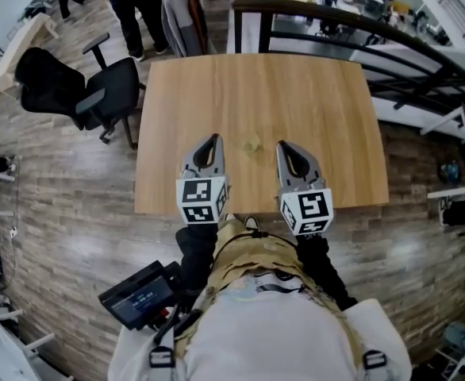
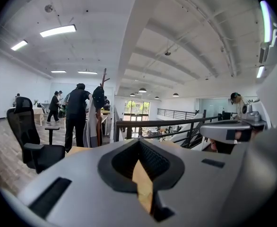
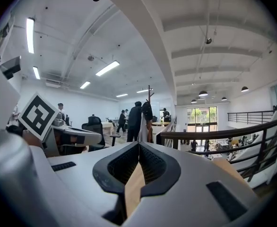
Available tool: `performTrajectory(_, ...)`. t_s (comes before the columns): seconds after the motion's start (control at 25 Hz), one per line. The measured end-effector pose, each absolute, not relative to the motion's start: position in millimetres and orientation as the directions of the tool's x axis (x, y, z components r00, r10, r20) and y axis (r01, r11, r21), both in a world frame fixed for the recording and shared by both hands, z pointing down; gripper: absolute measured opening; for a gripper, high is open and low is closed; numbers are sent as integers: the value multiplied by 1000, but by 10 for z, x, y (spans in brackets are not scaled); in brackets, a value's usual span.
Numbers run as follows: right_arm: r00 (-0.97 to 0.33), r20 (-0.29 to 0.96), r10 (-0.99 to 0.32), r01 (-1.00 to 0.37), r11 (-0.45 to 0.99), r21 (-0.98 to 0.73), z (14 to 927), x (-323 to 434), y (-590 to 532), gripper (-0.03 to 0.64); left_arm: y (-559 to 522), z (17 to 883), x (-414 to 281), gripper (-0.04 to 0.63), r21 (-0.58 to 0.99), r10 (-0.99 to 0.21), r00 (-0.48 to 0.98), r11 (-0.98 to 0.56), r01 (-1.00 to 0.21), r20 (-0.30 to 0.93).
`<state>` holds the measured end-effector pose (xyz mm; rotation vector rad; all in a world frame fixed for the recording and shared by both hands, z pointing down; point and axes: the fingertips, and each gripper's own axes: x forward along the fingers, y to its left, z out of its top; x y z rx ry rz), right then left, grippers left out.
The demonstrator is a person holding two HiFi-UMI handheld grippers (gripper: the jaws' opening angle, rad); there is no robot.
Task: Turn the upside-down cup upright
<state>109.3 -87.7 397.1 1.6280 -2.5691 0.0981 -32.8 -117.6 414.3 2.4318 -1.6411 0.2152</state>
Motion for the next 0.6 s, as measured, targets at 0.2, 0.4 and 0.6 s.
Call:
performTrajectory(0.2,-369,123,-921,-928,372,6,3903,1243,-1054,21,-1355,4139,-70,0,70,-857,450,-448,-891,252)
performTrajectory(0.4,-361,126,-924,-931,364,1,3954,1165,-1220,21,-1475,4273,-108,0,55,-834,467,-473,-879,293)
performTrajectory(0.6,-362,165,-917,-930,366,-5,4194,1111,-1383,21,-1613,4447,-179,0,52,-824,471,-481,-875,316)
